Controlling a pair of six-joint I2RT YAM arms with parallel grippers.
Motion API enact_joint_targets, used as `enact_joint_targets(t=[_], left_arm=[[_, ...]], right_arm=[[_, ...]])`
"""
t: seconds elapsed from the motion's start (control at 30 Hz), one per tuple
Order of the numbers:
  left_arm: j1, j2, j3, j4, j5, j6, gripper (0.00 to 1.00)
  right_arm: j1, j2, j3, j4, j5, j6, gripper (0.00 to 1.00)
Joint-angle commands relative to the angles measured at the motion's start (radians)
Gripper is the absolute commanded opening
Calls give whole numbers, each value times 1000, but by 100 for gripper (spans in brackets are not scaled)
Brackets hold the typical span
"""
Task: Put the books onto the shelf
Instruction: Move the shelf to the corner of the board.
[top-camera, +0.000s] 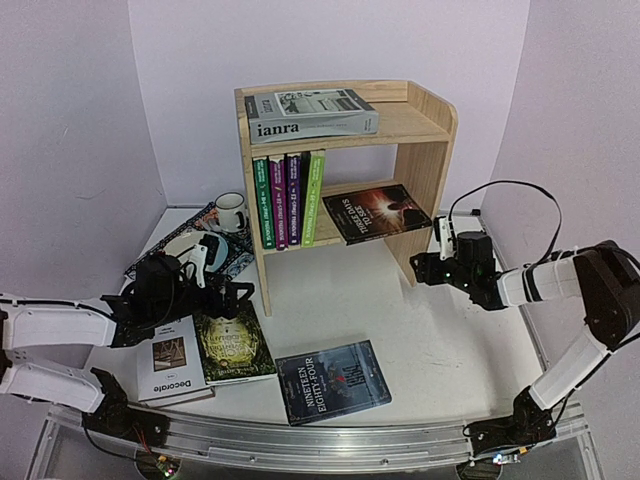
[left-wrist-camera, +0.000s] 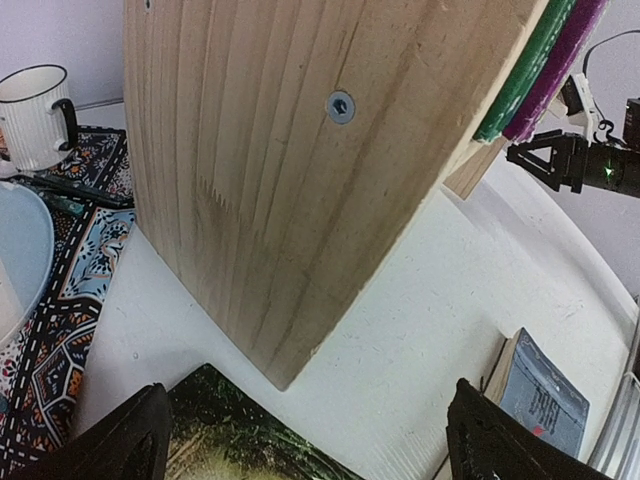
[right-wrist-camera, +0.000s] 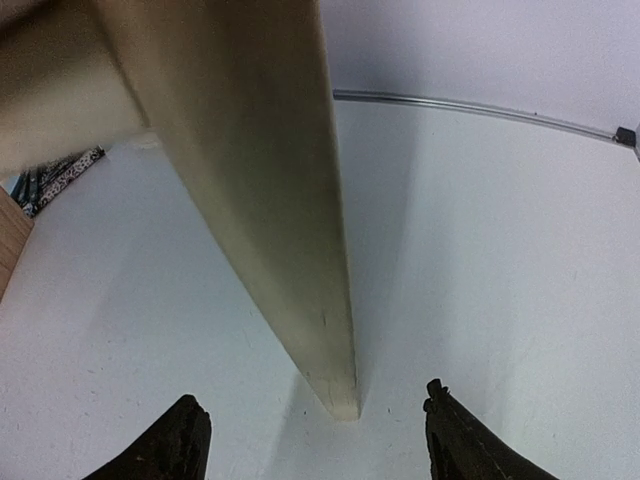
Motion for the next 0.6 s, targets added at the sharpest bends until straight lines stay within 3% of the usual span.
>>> enact_joint_targets(t=[0.0, 0.37, 0.57], left_arm=[[-1, 77, 31, 132, -16, 40, 97], [-35, 247, 78, 287, -104, 48, 97], [-39, 377, 145, 322, -110, 47, 91]], right_arm=[[-19, 37, 27, 184, -14, -28, 74], [-51, 126, -14, 405, -44, -21, 75], [-91, 175, -19, 486, -84, 14, 60]])
